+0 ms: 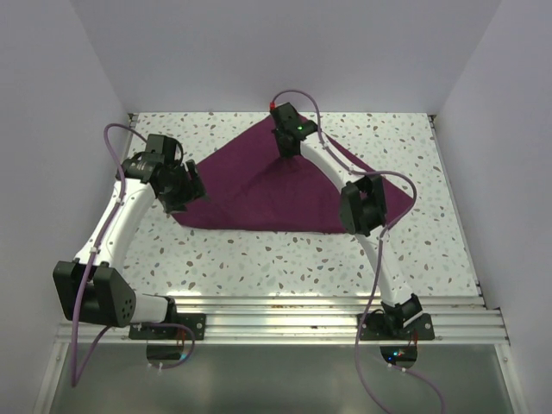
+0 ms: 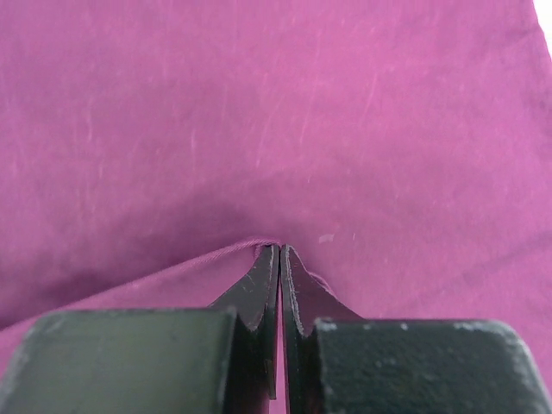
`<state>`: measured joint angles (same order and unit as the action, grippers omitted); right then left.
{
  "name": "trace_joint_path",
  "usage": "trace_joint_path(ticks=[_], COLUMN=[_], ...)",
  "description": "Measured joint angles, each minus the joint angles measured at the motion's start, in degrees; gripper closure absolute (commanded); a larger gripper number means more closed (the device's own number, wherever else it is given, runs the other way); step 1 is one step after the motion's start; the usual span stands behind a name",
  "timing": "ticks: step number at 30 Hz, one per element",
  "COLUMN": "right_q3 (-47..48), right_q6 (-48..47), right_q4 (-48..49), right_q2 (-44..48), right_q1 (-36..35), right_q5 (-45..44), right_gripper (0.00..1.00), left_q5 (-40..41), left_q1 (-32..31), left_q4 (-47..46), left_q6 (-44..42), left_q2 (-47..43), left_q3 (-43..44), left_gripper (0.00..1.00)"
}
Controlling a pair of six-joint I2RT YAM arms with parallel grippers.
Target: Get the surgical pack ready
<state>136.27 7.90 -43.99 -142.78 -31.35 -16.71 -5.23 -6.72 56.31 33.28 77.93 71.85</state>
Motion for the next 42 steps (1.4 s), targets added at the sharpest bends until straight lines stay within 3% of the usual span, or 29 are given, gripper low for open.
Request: trace_joint_path(ticks=[20,40,42], right_q3=[6.93,7.19,7.19], right_q6=[-0.02,0.37,0.50], right_q4=[6.34,8.79,8.94], right_q2=[-7.89,-11.10,-11.10], right_q1=[1.14,2.12,2.14], right_q5=[1.14,1.49,1.66], right_gripper=[1.00,1.00,1.00], left_q5=[0.22,0.15,0.17], left_q1=[0.33,0.98,1.09], left_q4=[0.02,-0.13,-0.20], left_q6=[0.02,0.02,0.00], left_q2=[0.61,2.82,3.58], left_q3=[0.00,0.04,0.04], left_gripper=[0.29,0.29,0.33])
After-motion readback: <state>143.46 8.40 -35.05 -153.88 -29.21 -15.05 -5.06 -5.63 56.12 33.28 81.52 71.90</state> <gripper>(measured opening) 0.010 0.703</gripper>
